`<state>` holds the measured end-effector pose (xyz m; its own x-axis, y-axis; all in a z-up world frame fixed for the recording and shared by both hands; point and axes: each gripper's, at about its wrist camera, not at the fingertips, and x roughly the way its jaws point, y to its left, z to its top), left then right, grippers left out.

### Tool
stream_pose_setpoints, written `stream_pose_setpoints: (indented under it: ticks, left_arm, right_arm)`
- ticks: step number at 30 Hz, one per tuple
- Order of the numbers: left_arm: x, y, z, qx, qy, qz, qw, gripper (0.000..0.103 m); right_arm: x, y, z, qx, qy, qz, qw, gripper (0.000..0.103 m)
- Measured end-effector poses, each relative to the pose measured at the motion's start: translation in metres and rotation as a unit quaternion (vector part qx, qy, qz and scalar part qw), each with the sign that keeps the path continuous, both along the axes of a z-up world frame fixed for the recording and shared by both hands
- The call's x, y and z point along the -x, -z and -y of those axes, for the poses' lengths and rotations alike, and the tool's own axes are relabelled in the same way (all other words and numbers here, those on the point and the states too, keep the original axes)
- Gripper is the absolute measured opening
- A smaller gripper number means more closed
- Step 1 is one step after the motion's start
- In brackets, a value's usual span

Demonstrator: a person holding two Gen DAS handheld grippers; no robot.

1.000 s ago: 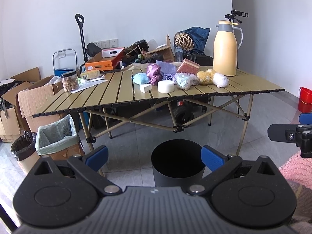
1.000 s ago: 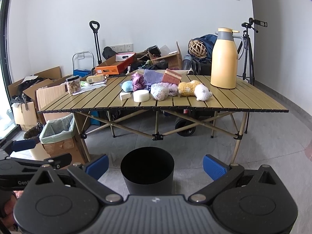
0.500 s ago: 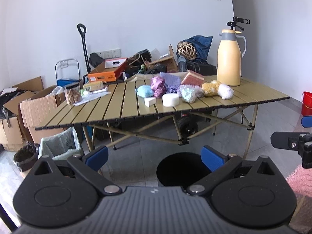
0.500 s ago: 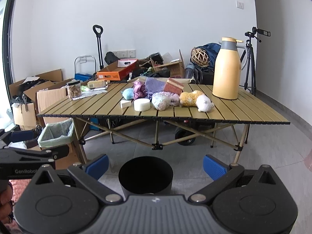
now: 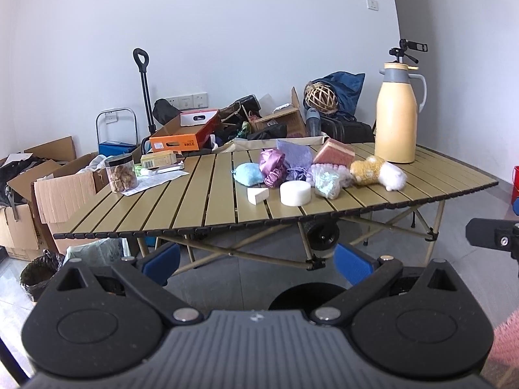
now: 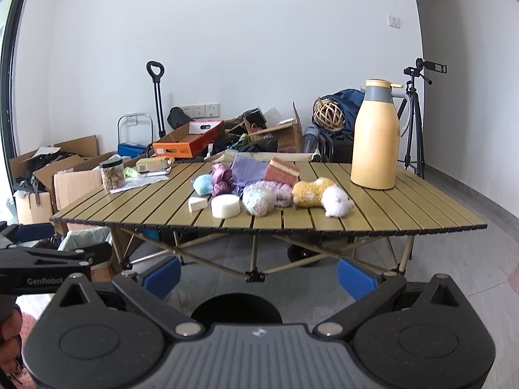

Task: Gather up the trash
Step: 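Move right tool toward the clear plastic bag while left tool approaches the white triangular sponge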

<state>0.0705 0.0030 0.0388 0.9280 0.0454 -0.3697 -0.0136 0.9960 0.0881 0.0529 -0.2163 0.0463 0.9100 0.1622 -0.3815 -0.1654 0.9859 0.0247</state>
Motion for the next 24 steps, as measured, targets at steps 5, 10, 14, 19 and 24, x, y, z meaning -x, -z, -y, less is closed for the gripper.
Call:
stream_pose_setpoints:
  ticks: [5,10,14,19,24]
  left_arm:
    - [-0.024,-0.002,0.000,-0.001,-0.004,0.005,1.0000,0.103]
    - [-0.049,-0.004,0.000,0.005,-0.006,0.011,0.9999,0.103]
    - [-0.071,-0.004,0.001,0.009,-0.006,0.010,0.9999,0.103]
    - [-0.097,-0.002,0.001,0.015,-0.009,0.008,0.9998,0.103]
    - [-0.124,0.002,-0.003,0.025,-0.018,0.007,0.9995,0.103]
  right_arm:
    - [-0.020,-0.002,0.004,0.002,0.006,0.011,1.000,0.103]
    - [-0.044,0.001,0.007,-0.002,0.022,0.016,1.000,0.103]
    - [-0.065,0.005,0.013,-0.012,0.034,0.015,0.999,0.103]
    - [-0.093,0.007,0.016,-0.023,0.046,0.019,0.998,0.103]
    - [-0.119,0.008,0.015,-0.035,0.053,0.033,0.997,0.103]
